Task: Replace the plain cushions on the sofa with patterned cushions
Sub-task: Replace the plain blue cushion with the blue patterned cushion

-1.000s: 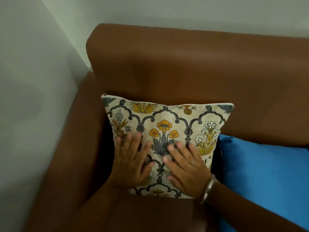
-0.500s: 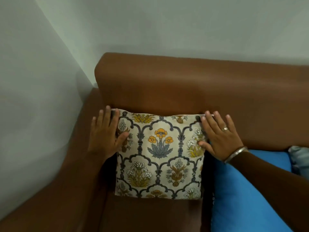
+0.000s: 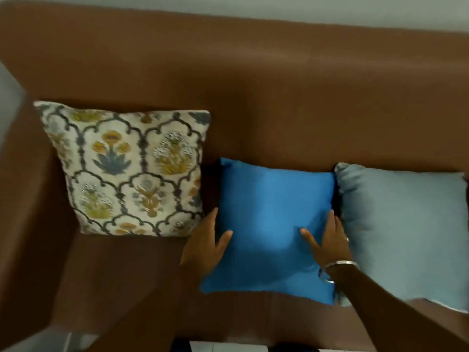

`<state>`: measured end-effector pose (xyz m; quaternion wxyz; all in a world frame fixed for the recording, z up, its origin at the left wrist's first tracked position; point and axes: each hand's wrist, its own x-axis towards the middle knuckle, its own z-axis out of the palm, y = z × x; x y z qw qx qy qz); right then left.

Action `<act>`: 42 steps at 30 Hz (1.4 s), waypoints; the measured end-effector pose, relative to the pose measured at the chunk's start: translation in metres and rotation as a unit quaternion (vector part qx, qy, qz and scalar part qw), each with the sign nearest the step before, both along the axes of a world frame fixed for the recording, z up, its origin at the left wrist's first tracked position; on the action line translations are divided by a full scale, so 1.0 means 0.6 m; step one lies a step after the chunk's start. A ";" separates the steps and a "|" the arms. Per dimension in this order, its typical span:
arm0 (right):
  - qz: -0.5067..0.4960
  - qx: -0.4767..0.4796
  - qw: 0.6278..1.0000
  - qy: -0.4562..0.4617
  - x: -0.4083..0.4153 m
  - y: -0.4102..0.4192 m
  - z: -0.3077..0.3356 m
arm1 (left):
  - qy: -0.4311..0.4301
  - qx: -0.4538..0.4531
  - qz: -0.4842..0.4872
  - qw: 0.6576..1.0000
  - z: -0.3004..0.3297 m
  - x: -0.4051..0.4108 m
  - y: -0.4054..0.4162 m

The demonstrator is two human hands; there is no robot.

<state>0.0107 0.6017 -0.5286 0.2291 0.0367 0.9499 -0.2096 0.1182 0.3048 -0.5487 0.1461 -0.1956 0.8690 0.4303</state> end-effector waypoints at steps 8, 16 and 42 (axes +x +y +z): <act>-0.208 -0.276 0.919 -0.190 0.010 0.095 -0.081 | -0.083 0.128 0.227 0.962 -0.056 -0.016 0.111; -0.210 -0.379 0.845 -0.313 -0.114 0.186 0.068 | -0.175 0.324 0.174 0.913 0.152 -0.047 -0.044; 0.524 0.037 0.727 0.442 -0.176 -0.039 -0.056 | 0.360 -0.457 -0.218 0.784 -0.022 -0.219 0.044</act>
